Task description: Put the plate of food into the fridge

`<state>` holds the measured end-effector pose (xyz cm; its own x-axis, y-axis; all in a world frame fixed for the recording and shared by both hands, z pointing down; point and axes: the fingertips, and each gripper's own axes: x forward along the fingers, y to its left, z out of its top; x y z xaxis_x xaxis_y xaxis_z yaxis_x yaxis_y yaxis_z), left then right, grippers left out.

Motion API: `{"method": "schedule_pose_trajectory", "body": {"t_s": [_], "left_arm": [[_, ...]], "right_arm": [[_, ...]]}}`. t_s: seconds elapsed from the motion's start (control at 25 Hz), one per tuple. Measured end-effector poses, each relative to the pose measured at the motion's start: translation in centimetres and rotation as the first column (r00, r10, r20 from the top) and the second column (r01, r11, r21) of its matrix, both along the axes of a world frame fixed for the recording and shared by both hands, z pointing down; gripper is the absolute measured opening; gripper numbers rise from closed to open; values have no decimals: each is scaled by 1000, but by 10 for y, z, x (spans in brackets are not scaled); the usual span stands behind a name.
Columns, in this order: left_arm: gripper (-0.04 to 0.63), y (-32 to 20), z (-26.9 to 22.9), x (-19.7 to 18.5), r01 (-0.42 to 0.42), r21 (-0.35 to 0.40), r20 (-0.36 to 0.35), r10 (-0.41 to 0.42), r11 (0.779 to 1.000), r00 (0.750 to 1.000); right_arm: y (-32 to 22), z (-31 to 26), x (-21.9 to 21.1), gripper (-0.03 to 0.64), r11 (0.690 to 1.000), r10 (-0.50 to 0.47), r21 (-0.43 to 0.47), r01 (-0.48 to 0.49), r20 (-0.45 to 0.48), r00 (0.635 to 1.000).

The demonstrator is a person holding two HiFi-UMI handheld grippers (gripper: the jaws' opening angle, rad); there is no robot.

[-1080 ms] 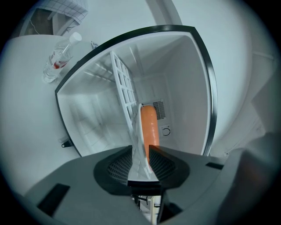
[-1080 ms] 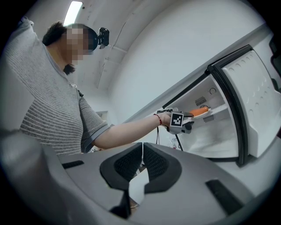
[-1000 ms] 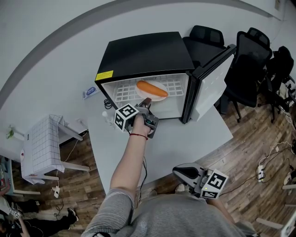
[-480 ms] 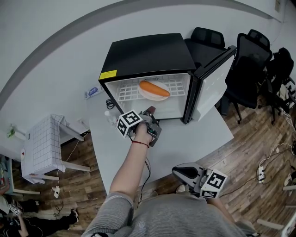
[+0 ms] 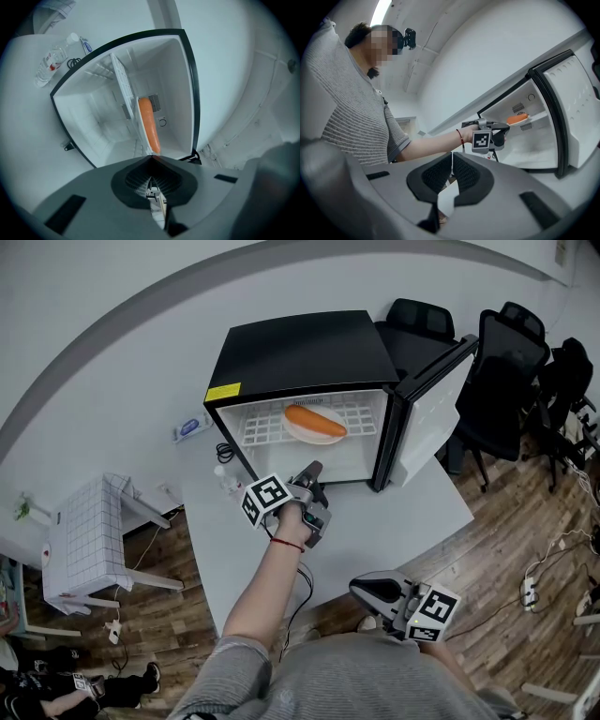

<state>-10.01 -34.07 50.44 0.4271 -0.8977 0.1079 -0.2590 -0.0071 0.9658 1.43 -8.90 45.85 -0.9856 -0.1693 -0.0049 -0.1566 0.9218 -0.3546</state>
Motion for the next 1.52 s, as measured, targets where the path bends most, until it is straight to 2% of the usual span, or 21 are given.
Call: {"method": "schedule_pose_trajectory", "body": {"t_s": [0.16,0.84,1.12,1.52], "left_arm": [[11,12,-1,8,-25,39,-17,25,999,1000],[11,81,42,13,-39,-59,-89,34,997,995],[11,104,42,17,-65,-62,-109,58,996,992],[11,134,30,26,-104,-13,-49,103,994,993]], "right_arm": [[2,0,-1,15,1000,6,5,-6,-2,1000],[16,6,-8,15,1000,13,11,-13,-22,1000],[22,6,-14,15,1000,14,14,-14,-24,1000],[32,7,-20,15,1000,19,20,-18,-27,999]]}}
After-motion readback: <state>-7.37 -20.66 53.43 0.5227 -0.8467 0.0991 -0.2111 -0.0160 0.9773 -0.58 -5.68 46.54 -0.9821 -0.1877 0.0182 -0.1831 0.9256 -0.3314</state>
